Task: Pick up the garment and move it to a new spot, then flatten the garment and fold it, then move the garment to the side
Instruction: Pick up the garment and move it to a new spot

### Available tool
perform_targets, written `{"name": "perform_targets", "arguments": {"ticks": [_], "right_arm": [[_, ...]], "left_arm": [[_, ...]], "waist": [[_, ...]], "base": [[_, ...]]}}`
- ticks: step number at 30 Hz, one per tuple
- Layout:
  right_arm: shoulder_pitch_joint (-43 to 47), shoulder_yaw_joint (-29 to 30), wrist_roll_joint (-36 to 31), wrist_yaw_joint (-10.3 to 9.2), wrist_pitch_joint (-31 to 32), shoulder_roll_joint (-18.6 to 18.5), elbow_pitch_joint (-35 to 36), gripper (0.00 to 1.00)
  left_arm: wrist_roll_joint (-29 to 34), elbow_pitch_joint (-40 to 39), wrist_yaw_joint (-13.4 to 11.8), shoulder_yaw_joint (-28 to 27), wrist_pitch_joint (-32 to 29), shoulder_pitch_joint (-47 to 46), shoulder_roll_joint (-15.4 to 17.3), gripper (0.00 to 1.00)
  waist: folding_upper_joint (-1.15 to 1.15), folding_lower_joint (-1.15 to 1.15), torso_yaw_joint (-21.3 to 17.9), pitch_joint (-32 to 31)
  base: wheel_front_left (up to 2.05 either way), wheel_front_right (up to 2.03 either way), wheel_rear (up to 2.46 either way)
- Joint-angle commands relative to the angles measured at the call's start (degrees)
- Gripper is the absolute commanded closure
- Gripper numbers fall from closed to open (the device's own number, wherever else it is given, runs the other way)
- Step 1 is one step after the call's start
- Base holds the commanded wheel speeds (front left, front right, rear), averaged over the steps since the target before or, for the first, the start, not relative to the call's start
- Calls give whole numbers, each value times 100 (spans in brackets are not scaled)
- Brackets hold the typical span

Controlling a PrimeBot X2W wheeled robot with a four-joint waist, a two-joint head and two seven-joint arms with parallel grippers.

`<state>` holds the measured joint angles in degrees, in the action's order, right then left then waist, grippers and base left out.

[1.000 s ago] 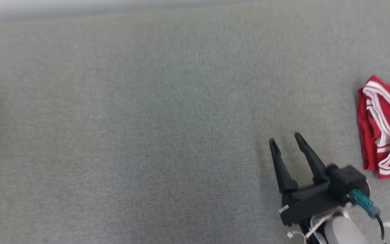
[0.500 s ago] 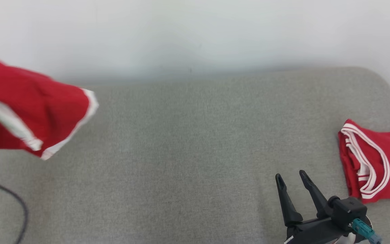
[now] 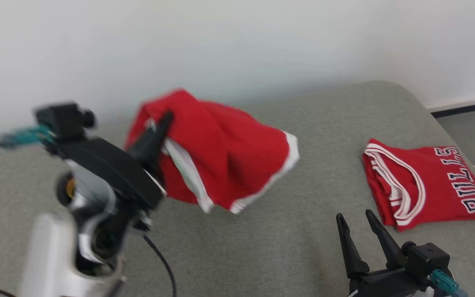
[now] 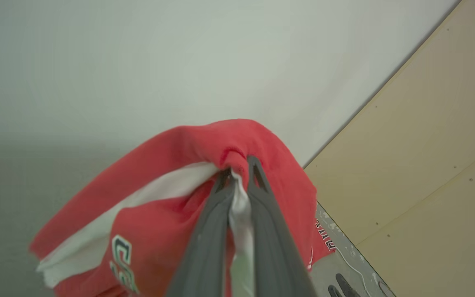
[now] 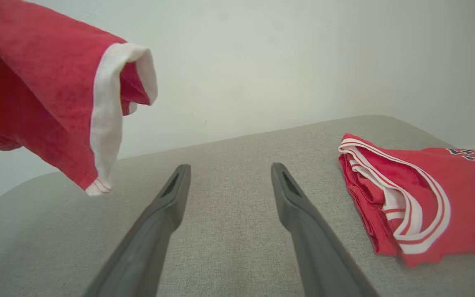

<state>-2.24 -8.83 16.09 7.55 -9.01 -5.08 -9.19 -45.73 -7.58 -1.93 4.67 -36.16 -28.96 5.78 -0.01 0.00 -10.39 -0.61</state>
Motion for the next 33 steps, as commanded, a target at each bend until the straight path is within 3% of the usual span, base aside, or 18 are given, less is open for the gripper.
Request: {"name": "perform_targets", "arguments": {"ticks": [1, 8, 13, 14, 15, 16, 25, 33], "right_arm": [[39, -12, -50, -14, 27, 27, 33, 0], [5, -50, -1, -15, 36, 66, 80, 0], [17, -38, 8, -15, 48, 59, 58, 0], [22, -47, 9, -15, 52, 60, 54, 0], [32, -41, 0, -15, 58, 63, 53, 0], [43, -37, -10, -15, 66, 65, 51, 0], [149, 264, -27, -15, 79, -6, 172, 0], [343, 567, -84, -15, 180, -78, 342, 0]], "left_arm": [[110, 191, 58, 171, 205, 242, -77, 100], [684, 1482, 257, 992, 1263, 965, -234, 100], [990, 2421, 252, 1397, 1928, 1182, -266, 100], [986, 2547, 237, 1448, 2014, 1217, -268, 71], [918, 2658, 238, 1494, 2076, 1265, -277, 16], [803, 2743, 238, 1511, 2155, 1307, -283, 0], [472, 2310, 545, 1488, 3588, 1761, -262, 0], [918, 1649, 499, 978, 4902, 2368, 188, 0]], "waist": [[1, 0, -321, 128], [1, 0, -555, 268], [1, 0, -501, 301], [1, 0, -480, 294], [1, 0, -448, 280], [1, 0, -419, 264], [1, 0, -2, 59], [1, 0, 437, -95]], "base": [[0, 0, 0], [0, 0, 0], [0, 0, 0], [0, 0, 0], [0, 0, 0], [0, 0, 0], [0, 0, 0], [0, 0, 0]]}}
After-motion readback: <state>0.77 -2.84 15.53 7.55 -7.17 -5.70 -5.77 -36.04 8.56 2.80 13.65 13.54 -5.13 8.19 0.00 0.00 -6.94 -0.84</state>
